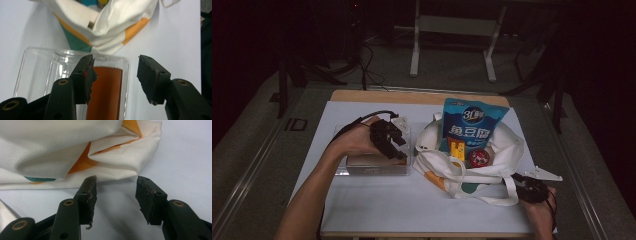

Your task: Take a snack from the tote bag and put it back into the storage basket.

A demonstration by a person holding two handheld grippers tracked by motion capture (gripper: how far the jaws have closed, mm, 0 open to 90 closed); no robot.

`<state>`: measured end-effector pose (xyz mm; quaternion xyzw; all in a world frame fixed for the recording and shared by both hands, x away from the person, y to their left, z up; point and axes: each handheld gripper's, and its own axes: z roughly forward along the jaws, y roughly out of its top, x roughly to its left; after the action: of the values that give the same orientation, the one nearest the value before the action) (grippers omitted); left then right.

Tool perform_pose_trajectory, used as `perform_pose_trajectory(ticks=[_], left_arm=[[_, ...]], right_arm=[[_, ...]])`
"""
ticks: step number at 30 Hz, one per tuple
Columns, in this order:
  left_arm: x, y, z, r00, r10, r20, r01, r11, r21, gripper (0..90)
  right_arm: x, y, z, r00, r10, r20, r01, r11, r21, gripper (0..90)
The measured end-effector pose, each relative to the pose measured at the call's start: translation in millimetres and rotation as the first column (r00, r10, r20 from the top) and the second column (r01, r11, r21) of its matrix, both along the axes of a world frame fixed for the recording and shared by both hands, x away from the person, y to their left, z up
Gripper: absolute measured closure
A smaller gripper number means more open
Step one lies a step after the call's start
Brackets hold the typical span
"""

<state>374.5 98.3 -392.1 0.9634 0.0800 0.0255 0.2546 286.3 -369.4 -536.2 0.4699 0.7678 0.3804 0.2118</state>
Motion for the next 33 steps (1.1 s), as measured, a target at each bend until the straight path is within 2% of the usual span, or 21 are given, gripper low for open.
perform_pose_trajectory(ticks=[7,14,18,28,33], left_arm=[[1.0,-10.9,3.6,0.9999,-0.011,-0.001,0.011,0.9997,-0.022,47.1],[2.2,-32.5,8.1,0.9988,-0.025,0.042,0.028,0.9984,-0.050,47.4],[3.8,-40.4,8.3,0.9983,-0.027,0.051,0.030,0.9981,-0.053,47.9],[10.8,-65.2,8.4,0.9940,-0.005,0.109,0.012,0.9980,-0.062,50.7],[12.8,-75.4,5.3,0.9940,-0.007,0.109,0.013,0.9980,-0.062,50.6]], right_arm=[[0.0,-0.1,0.1,1.0000,0.000,-0.001,0.000,1.000,0.002,51.0],[0.0,-0.3,0.1,1.0000,0.000,-0.002,0.000,1.000,0.003,50.9],[0.2,-0.4,0.0,1.0000,0.002,0.001,-0.002,1.000,0.001,50.9],[0.0,-0.4,0.1,1.0000,0.002,-0.001,-0.002,1.000,0.004,50.9],[0.0,-0.8,0.2,1.0000,0.002,-0.001,-0.002,1.000,0.007,50.9]])
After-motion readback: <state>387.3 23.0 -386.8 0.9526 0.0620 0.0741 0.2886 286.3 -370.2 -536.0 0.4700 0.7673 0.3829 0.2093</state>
